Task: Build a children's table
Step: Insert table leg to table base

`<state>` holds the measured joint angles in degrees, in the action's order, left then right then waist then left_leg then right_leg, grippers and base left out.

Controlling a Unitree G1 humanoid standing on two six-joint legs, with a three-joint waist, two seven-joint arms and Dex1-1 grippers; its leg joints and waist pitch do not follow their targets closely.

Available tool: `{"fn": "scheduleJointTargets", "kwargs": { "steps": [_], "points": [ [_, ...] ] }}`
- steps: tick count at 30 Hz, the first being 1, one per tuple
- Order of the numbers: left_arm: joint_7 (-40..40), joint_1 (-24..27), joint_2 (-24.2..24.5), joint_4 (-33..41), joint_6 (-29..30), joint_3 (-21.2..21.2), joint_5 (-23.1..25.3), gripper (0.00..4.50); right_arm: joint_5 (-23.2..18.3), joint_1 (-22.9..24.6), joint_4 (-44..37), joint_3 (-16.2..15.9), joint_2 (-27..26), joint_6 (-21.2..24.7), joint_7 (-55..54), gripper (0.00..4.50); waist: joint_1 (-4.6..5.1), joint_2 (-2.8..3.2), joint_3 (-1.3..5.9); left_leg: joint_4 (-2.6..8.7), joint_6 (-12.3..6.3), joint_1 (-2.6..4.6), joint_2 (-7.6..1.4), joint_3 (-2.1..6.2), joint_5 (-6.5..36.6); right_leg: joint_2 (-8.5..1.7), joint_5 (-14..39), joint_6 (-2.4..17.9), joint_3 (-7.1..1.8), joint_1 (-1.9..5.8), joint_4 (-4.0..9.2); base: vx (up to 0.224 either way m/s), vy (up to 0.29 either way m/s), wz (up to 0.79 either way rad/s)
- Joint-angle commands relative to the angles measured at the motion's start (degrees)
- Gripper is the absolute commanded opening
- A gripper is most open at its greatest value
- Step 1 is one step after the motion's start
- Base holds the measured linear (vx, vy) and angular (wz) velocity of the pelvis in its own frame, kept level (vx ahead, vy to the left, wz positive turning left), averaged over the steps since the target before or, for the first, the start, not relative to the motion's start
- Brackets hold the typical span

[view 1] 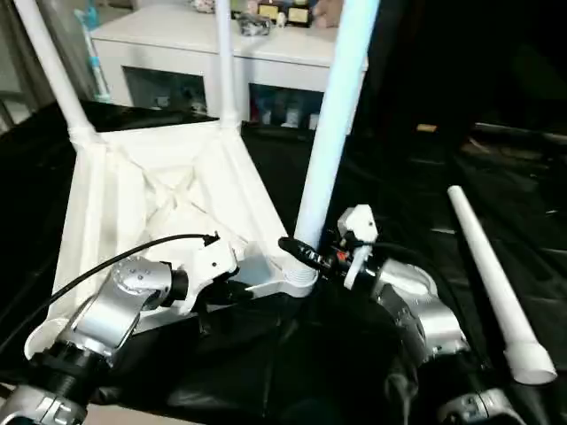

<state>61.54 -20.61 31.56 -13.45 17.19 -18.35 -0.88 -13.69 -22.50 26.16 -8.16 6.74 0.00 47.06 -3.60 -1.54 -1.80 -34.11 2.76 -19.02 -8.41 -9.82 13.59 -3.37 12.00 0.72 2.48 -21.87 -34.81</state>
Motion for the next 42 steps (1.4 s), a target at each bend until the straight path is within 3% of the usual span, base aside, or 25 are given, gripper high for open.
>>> {"fn": "scheduleJointTargets", "kwargs": {
  "steps": [1, 3, 5, 7, 8, 21, 23, 25, 26, 29, 32, 33, 34, 35, 36, 37, 38, 39, 40, 41, 42],
  "points": [
    [0.9, 0.87, 0.23, -2.46, 2.11, -3.81, 2.72, 0.0, 1.49, 1.57, 3.42, -2.07, 0.58, 3.74, 1.53, 1.83, 0.07, 1.05, 0.8, 6.33, 1.22, 0.12, -5.2, 3.03, 23.36, -6.3, 34.62, 5.91, -3.93, -0.17, 6.56, 0.0, 0.0, 0.0],
    [0.95, 0.61, 0.29, -2.74, 2.36, -3.93, 2.88, 0.0, 1.55, 1.73, 3.48, -2.18, 0.73, 3.68, 1.9, 1.83, 0.12, 0.99, 0.81, 6.41, 1.09, -0.01, -5.24, 3.0, 22.99, -6.16, 32.94, 6.41, -3.93, -0.06, 6.4, 0.0, 0.0, 0.0],
    [1.05, 0.11, 0.23, -3.34, 2.52, -4.0, 2.97, 0.0, 1.73, 1.94, 3.84, -2.08, 0.87, 3.36, 1.81, 1.83, 0.1, 1.41, 0.85, 6.38, 1.2, 0.07, -5.24, 2.88, 22.55, -6.09, 30.82, 7.13, -3.97, -0.09, 6.29, 0.0, 0.0, 0.0],
    [1.2, -0.03, 0.27, -3.58, 2.44, -3.95, 2.92, 0.0, 1.85, 1.98, 4.0, -2.01, 0.78, 3.24, 1.46, 1.83, 0.15, 1.13, 0.82, 6.38, 1.11, -0.06, -5.26, 2.8, 22.29, -6.14, 29.89, 7.81, -3.96, 0.11, 6.21, 0.0, 0.0, 0.0],
    [1.29, -0.04, 0.29, -3.58, 2.44, -4.0, 2.93, 0.0, 1.86, 1.96, 4.02, -1.99, 0.76, 3.22, 1.4, 1.83, 0.12, 1.42, 0.79, 6.38, 1.16, -0.07, -5.23, 2.84, 22.38, -6.18, 30.1, 7.86, -3.98, 0.11, 6.2, 0.0, 0.0, 0.0],
    [1.88, -0.15, 0.43, -4.16, 3.89, -4.95, 3.88, 0.0, 4.57, 1.39, 6.12, -1.23, 0.15, 1.07, -3.7, 1.83, 0.26, 1.74, 0.52, 6.61, 1.43, 0.26, -5.25, 3.18, 25.06, -6.3, 36.97, 5.7, -3.97, -0.44, 7.06, 0.0, 0.0, 0.0],
    [-1.5, -0.38, -2.13, -4.03, 5.38, -3.88, 3.6, 0.0, 6.1, 0.02, 9.49, 0.77, -1.69, 0.66, -11.83, 1.83, 0.66, 1.58, 0.31, 6.8, 1.89, 0.45, -5.1, 3.25, 26.52, -6.22, 39.06, 5.07, -3.67, -0.55, 7.37, 0.0, 0.0, 0.0],
    [-4.36, -0.52, -4.49, -4.04, 6.81, -3.31, 3.55, 0.0, 6.54, -0.83, 11.48, 1.87, -3.03, 0.9, -16.34, 1.83, 1.07, 1.59, 0.4, 6.98, 2.03, 0.29, -4.92, 3.62, 26.89, -6.42, 41.48, 3.73, -3.24, -0.13, 7.78, 0.0, 0.0, 0.0],
    [-5.82, -0.59, -5.8, -4.08, 7.8, -3.08, 3.46, 0.0, 6.83, -1.28, 12.51, 2.25, -3.64, 1.07, -18.49, 1.83, 1.3, 1.77, 0.36, 6.89, 2.27, 0.68, -4.94, 3.57, 27.39, -6.43, 42.11, 3.65, -3.05, -0.43, 8.12, 0.0, 0.0, 0.0],
    [-11.51, -0.91, -10.11, -5.21, 9.74, -2.63, 4.18, 0.0, 7.8, -2.57, 15.17, 2.6, -5.76, 1.48, -24.09, 1.83, 1.72, 1.83, 0.37, 7.1, 2.2, 0.68, -4.86, 3.62, 28.58, -6.15, 40.49, 3.65, -2.84, -0.41, 8.25, 0.0, 0.0, 0.0],
    [-18.36, -2.1, -15.33, -7.66, 11.96, -2.02, 5.19, 0.0, 7.55, -4.34, 17.98, 3.52, -8.53, 2.25, -29.09, 1.83, 2.0, 1.83, 0.19, 6.72, 2.13, 1.86, -4.57, 3.62, 32.19, -5.97, 42.9, 2.6, -2.19, -1.16, 9.2, 0.0, 0.0, 0.0],
    [-18.53, -2.14, -15.47, -7.73, 12.04, -2.01, 5.22, 0.0, 7.55, -4.4, 18.07, 3.55, -8.61, 2.28, -29.26, 1.83, 2.2, 2.05, 0.03, 6.87, 2.1, 2.01, -4.51, 3.72, 33.73, -5.8, 43.45, 1.96, -1.68, -1.13, 9.61, 0.0, 0.0, 0.0],
    [-24.11, -3.79, -20.91, -10.25, 15.29, -2.43, 6.63, 0.0, 7.25, -7.17, 22.26, 5.25, -11.73, 3.26, -36.73, 1.83, 2.64, 2.3, -0.11, 7.2, 2.59, 2.12, -4.67, 3.94, 36.05, -5.52, 42.38, 1.74, -1.07, -1.05, 9.59, 0.0, 0.0, 0.0],
    [-24.11, -3.79, -20.91, -10.25, 15.29, -2.43, 6.63, 0.0, 7.25, -7.17, 22.26, 5.25, -11.73, 3.26, -36.73, 1.83, 2.85, 2.52, -0.32, 7.42, 2.98, 2.42, -4.72, 4.05, 38.35, -5.15, 41.54, 1.53, -0.29, -1.06, 9.81, 0.0, 0.0, 0.0],
    [-25.04, -4.17, -22.17, -10.8, 15.88, -2.55, 6.76, 0.0, 7.09, -7.84, 23.22, 5.72, -12.43, 3.54, -38.42, 1.83, 3.05, 2.59, -0.23, 7.88, 3.04, 2.39, -4.73, 4.32, 41.34, -4.94, 38.73, 0.9, 0.75, -0.11, 9.8, -0.03, 0.053, -0.05],
    [-26.19, -4.67, -23.73, -11.47, 16.48, -2.48, 6.9, 0.0, 6.48, -8.66, 24.38, 6.63, -13.33, 3.77, -40.13, 1.83, 3.16, 2.39, -0.23, 8.37, 2.96, 2.06, -4.87, 4.38, 42.22, -5.01, 37.39, 0.92, 0.9, 0.39, 9.48, -0.02, 0.051, -0.04],
    [-26.8, -5.07, -24.86, -11.93, 16.78, -2.5, 6.91, 0.0, 6.24, -9.26, 25.14, 7.17, -13.91, 4.08, -41.52, 1.83, 2.83, 3.18, -0.2, 9.45, 3.15, 1.81, -5.28, 4.32, 44.43, -4.82, 34.06, 1.33, 1.09, 1.16, 8.57, -0.02, 0.051, -0.04],
    [-27.82, -5.68, -26.33, -12.65, 17.18, -2.5, 7.1, 0.0, 6.38, -10.15, 26.28, 7.67, -14.53, 4.15, -43.2, 1.83, 2.53, 3.17, -0.4, 11.2, 3.27, 1.36, -5.71, 3.42, 47.18, -3.77, 29.66, 2.0, 1.83, 1.85, 7.2, 0.0, 0.0, 0.0],
    [-28.66, -6.21, -27.41, -13.17, 17.53, -2.47, 7.32, 0.0, 6.3, -10.96, 27.32, 8.4, -15.05, 4.31, -44.45, 1.83, 0.78, 4.03, -0.17, 15.09, 3.31, -1.72, -7.0, 1.85, 50.67, -2.59, 20.11, 3.32, 2.27, 5.13, -0.2, -0.066, 0.001, 0.17],
    [-28.86, -6.31, -27.63, -13.2, 17.65, -2.43, 7.33, 0.0, 6.43, -11.15, 27.56, 8.43, -15.07, 4.25, -44.59, 1.83, -0.63, 3.39, -0.54, 17.06, 2.98, -4.5, -7.51, 0.55, 52.82, -1.97, 14.67, 2.53, 2.02, 6.75, -4.55, -0.066, 0.001, 0.17],
    [-29.05, -6.42, -27.84, -13.24, 17.78, -2.38, 7.34, 0.0, 6.56, -11.34, 27.8, 8.47, -15.09, 4.18, -44.73, 1.83, -3.26, 1.81, 0.27, 15.5, 1.05, -1.63, -5.89, -2.47, 44.61, -2.45, 17.66, 1.25, -0.95, 3.71, -3.73, -0.009, -0.062, 0.27]
  ]
}}
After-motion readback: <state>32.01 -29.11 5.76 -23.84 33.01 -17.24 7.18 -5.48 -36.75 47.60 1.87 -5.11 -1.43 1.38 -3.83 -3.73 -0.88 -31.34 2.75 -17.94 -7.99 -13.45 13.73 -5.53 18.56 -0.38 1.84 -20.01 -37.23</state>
